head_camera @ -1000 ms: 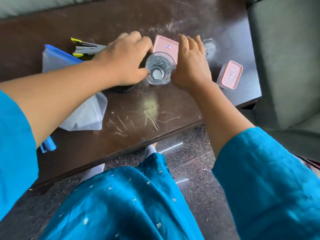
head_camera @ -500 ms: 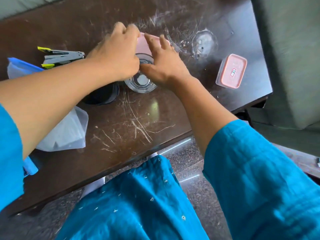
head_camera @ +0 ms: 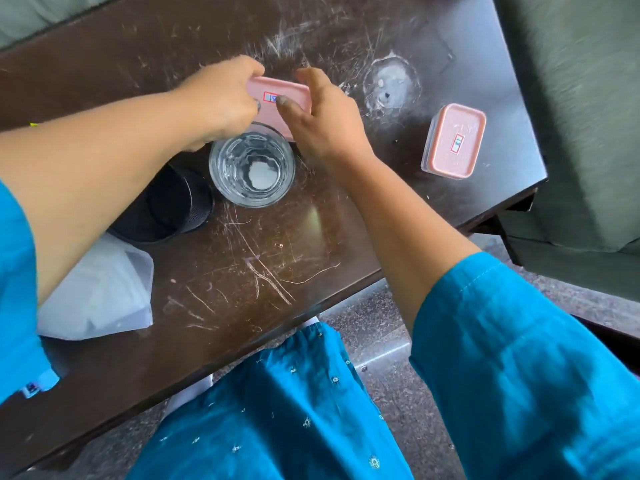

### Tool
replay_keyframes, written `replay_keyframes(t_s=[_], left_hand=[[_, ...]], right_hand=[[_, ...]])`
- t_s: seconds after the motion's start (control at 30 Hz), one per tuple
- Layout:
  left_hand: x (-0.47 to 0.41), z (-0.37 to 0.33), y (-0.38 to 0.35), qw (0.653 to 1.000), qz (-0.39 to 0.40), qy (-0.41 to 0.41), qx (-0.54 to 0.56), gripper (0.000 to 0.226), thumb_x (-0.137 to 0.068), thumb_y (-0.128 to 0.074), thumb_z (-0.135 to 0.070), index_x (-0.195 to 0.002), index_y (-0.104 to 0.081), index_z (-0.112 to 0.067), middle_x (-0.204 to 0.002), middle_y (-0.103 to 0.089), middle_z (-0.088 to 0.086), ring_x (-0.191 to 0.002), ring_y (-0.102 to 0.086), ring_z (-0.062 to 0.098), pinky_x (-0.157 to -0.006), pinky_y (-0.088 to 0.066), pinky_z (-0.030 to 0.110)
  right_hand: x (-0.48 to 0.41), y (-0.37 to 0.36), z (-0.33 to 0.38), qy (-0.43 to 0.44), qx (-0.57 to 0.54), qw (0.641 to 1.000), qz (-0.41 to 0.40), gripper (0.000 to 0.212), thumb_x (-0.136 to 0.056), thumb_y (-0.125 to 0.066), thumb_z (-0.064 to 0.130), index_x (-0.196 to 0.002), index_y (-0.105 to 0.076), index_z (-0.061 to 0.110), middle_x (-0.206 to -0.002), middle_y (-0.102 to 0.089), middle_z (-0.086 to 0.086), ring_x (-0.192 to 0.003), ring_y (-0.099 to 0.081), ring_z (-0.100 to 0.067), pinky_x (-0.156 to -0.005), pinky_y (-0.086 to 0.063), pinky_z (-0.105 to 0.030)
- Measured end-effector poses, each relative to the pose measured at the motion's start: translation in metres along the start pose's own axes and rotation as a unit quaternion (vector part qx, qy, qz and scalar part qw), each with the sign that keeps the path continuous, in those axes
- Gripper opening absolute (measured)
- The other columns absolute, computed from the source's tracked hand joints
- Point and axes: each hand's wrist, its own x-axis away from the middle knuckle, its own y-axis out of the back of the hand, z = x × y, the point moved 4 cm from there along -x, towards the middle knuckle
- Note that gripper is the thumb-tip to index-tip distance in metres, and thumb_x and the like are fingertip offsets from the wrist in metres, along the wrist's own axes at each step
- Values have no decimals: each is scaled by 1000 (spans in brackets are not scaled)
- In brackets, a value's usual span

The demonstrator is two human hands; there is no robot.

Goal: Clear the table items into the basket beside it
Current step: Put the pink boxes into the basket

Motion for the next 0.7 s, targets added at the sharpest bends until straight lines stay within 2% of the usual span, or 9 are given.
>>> replay_keyframes(t_s=[0.17,0.23,0.33,0.43,0.5,0.53,0.6,0.63,0.7], left_hand=[[-3,-7,6,999,-19,-16,35,62,-80,-56,1,-134,-43,-27,-128,-54,11,-107,-54,33,-87,-49,41],[-1,-13,13,999,-28,-28,33,73,-72,-57,7,-134,-42,-27,-128,-51,13,-105,-54,36,-84,-51,42],[4,-36,19,994,-51,-88,-47,79,-64,-67,5,-133,-37,-20,-130,-39,20,-109,-48,39,-85,-42,36],[10,-65,20,981,-88,-151,-81,72,-65,-71,0,-127,-37,-12,-129,-41,19,-109,-49,39,-82,-42,42],[13,-83,15,977,-100,-167,-82,67,-65,-75,-9,-122,-39,-10,-125,-45,18,-105,-51,39,-78,-42,43],[14,-91,12,978,-101,-165,-80,68,-64,-78,-16,-120,-38,-9,-123,-46,18,-104,-52,39,-77,-41,43],[16,-105,3,980,-103,-154,-72,76,-61,-81,-27,-118,-37,-6,-121,-47,18,-103,-53,39,-76,-41,43],[17,-111,-3,981,-100,-149,-69,79,-58,-82,-30,-118,-36,-5,-121,-48,18,-103,-53,39,-77,-41,43],[17,-120,-15,984,-87,-145,-63,84,-55,-85,-32,-116,-35,-4,-120,-47,18,-103,-52,38,-78,-41,44]], right_hand=[[-5,1,0,-34,20,997,-60,28,-93,-48,26,-116,-57,13,-109,-66,-8,-95,-59,-24,-70,-40,-27],[-5,5,3,-37,-4,996,-86,23,-92,-48,24,-109,-59,13,-104,-66,-8,-90,-59,-23,-68,-44,-28],[-5,25,2,-31,-49,988,-143,16,-91,-48,21,-93,-60,11,-94,-66,-8,-83,-58,-24,-68,-49,-36],[0,49,-3,-17,-64,981,-181,19,-94,-44,20,-79,-54,14,-83,-63,-7,-77,-54,-23,-63,-40,-34],[8,67,-12,-27,-79,972,-219,30,-96,-41,24,-66,-37,24,-70,-52,2,-68,-45,-18,-60,-32,-32],[12,76,-19,-35,-87,966,-240,32,-96,-40,27,-66,-32,25,-66,-48,5,-65,-43,-16,-59,-30,-32],[21,95,-40,-63,-69,959,-268,20,-95,-42,32,-77,-39,22,-73,-54,5,-66,-46,-15,-58,-28,-30],[25,103,-55,-87,-37,957,-274,14,-92,-44,32,-88,-43,19,-85,-58,2,-72,-49,-16,-61,-27,-28],[34,110,-85,-148,36,953,-261,27,-87,-51,28,-108,-44,12,-112,-55,-6,-96,-50,-24,-72,-33,-30]])
